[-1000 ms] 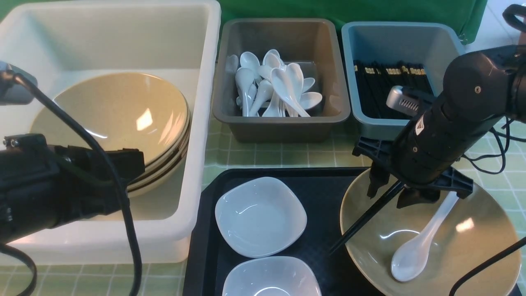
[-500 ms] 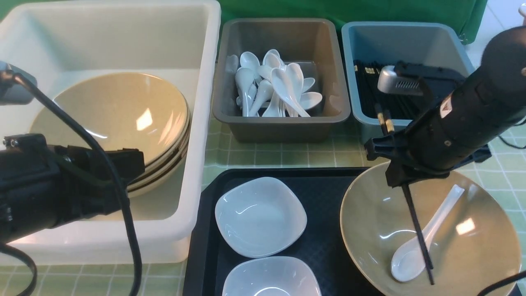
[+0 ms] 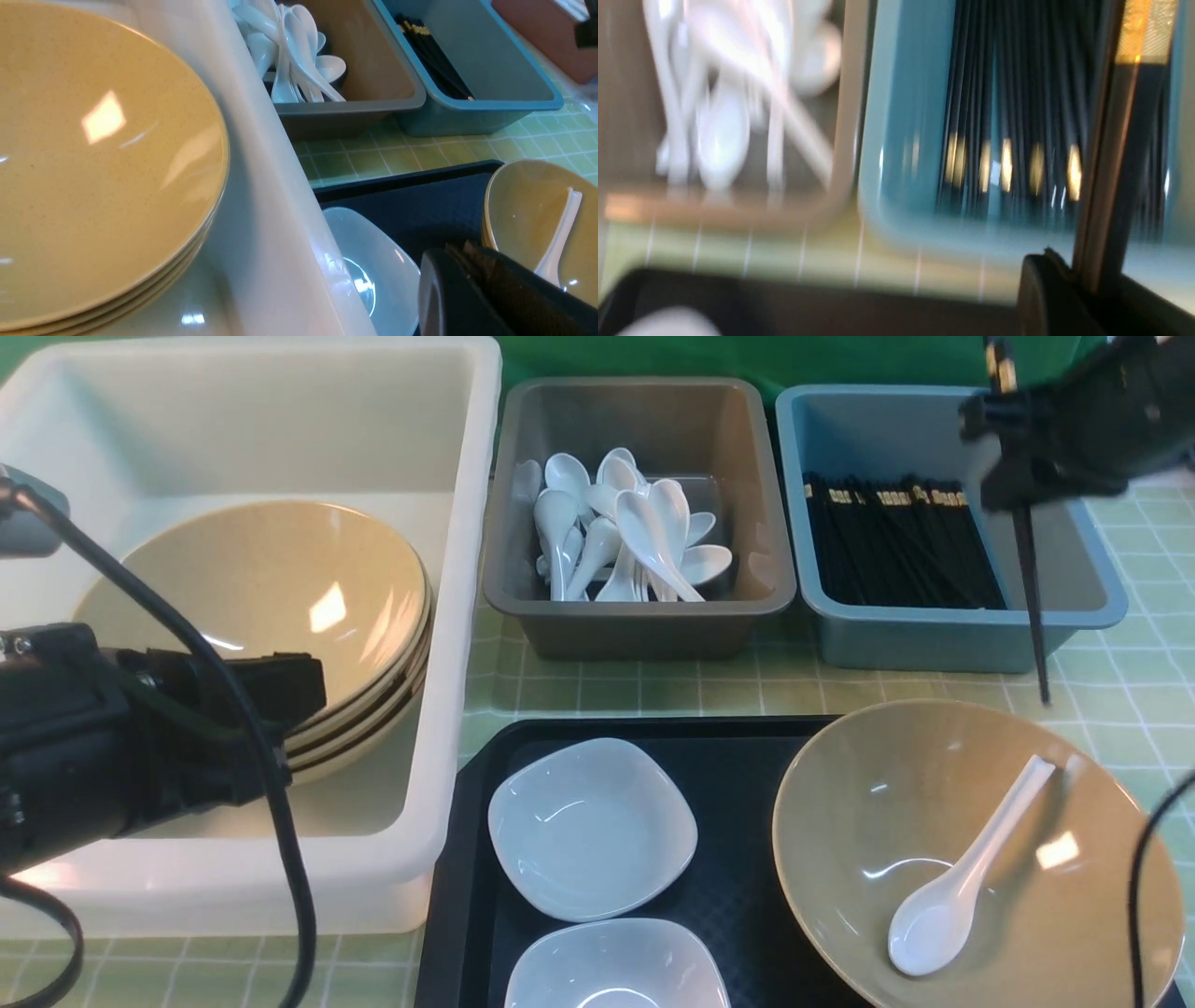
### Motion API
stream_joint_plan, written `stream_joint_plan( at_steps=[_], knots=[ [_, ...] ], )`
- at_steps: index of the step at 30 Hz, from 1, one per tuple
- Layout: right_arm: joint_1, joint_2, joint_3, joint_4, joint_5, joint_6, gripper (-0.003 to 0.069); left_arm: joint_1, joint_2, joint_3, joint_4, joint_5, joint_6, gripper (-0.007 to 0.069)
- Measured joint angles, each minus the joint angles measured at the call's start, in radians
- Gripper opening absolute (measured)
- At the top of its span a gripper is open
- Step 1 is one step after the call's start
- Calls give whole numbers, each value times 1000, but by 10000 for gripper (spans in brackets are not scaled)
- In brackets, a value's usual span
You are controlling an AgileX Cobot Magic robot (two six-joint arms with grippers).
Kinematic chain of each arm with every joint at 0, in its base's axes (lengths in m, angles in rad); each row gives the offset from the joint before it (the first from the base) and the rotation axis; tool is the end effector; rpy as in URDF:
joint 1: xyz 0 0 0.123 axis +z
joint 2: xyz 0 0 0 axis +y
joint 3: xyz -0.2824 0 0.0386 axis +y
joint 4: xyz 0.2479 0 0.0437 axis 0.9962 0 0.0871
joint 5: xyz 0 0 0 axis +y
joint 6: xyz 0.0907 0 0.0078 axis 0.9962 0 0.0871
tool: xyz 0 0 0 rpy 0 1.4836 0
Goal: On green table put chopsticks spoon bowls plates into blue grey white boxes.
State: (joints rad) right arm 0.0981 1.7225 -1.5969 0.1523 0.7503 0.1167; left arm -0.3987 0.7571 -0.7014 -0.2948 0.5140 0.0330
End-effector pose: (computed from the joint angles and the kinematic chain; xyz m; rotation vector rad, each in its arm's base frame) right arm 0.3935 0.0482 0.3447 0.1032 2.3637 0.2809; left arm 0.1348 -0.0709 0.3344 0.2705 2.0542 -0.5342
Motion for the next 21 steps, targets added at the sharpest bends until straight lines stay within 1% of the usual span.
stream_joint_plan(
  at_steps=[4, 5, 7, 10, 13, 16, 18, 19, 20, 21],
  knots=[
    [-19, 175, -154, 7, -83, -17, 54, 0, 0, 0, -4, -5, 0, -1],
    [-19, 175, -160, 7, -83, -17, 54, 0, 0, 0, -5, -5, 0, -1],
    [-27, 260, -233, 7, -138, -11, 54, 0, 0, 0, -14, -4, 1, -1],
    [-33, 324, -291, 7, -165, 6, 54, 0, 0, 0, -21, 0, 3, -1],
    [-37, 377, -326, 8, -217, 54, 61, 0, 0, 0, -38, 16, 2, -1],
    [-38, 412, -328, 8, -289, 83, 89, 0, 0, 0, -60, 30, 2, -1],
    [-38, 421, -328, 8, -306, 89, 106, 0, 0, 0, -65, 35, 2, -1],
    [-39, 434, -328, 8, -317, 91, 138, 0, 0, 0, -69, 45, 1, -1],
    [-39, 435, -328, 8, -318, 91, 146, 0, 0, 0, -69, 45, 1, -1],
    [-39, 441, -328, 8, -318, 91, 181, 0, 0, 0, -69, 53, 1, -1]
  ],
)
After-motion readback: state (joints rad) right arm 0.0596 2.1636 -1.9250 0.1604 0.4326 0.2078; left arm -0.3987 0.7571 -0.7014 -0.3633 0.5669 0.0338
